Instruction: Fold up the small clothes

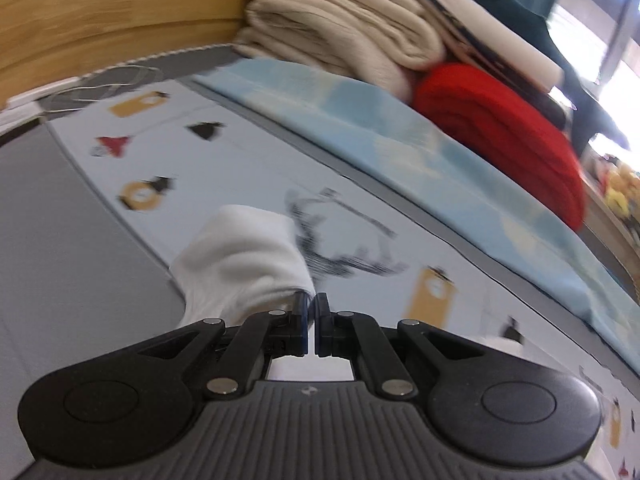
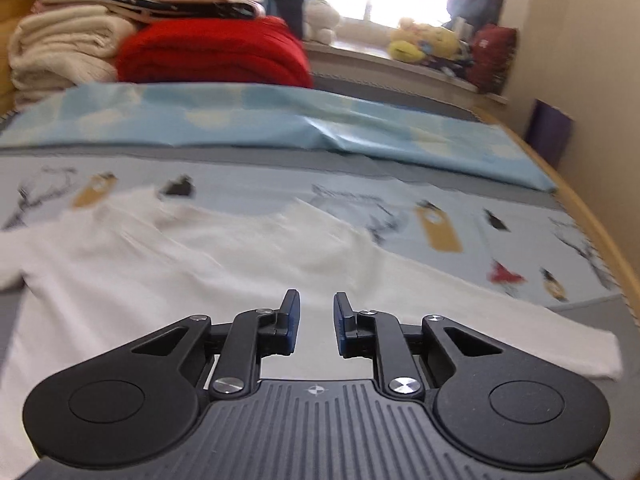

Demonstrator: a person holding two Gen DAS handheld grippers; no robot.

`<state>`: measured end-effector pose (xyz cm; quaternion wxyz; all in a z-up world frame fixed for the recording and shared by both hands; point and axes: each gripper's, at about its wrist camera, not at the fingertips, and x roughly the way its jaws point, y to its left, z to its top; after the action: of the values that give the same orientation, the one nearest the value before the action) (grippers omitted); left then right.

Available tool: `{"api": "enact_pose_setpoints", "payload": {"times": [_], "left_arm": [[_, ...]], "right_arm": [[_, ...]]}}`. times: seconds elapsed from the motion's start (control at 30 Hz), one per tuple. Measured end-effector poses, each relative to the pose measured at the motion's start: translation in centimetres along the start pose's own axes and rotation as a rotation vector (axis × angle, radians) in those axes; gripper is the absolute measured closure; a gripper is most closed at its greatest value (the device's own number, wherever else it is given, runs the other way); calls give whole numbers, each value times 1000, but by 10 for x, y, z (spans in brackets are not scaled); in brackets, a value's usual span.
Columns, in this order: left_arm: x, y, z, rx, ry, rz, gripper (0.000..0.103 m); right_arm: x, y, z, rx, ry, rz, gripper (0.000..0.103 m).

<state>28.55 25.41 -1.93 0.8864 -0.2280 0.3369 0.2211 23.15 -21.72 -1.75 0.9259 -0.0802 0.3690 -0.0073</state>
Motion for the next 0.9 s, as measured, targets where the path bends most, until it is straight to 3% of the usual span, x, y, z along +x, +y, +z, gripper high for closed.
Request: {"api": "enact_pose_setpoints", "payload": {"times": [0.13, 0.27, 0.33, 0.47, 0.57, 0.7, 0.8, 0.83, 0.9], "left_arm": [[4, -42, -16, 55, 33, -47, 101], [8, -77, -33, 117, 60, -75, 101], [8, -94, -40, 152, 65, -90, 101], [8, -128, -53, 209, 67, -122, 101], [2, -156, -64, 267, 53, -159, 101], [-12, -193, -86, 391, 68, -274, 101], [-17, -214, -104, 471, 139, -418, 99], [-16, -218, -107, 490, 169, -460, 95], [-14, -224, -116, 529, 202, -467, 87]], "right_arm": [[25, 29, 24, -22, 35, 99, 84], [51, 47, 23, -61, 54, 140, 84], [63, 46, 12, -58, 62, 145, 84], [88, 34, -4, 20, 186, 132, 84], [93, 23, -2, 67, 193, 148, 84], [95, 13, 1, 77, 172, 130, 84], [100, 4, 1, 100, 190, 123, 84], [102, 2, 2, 106, 192, 121, 84], [104, 0, 1, 114, 194, 118, 84]]}}
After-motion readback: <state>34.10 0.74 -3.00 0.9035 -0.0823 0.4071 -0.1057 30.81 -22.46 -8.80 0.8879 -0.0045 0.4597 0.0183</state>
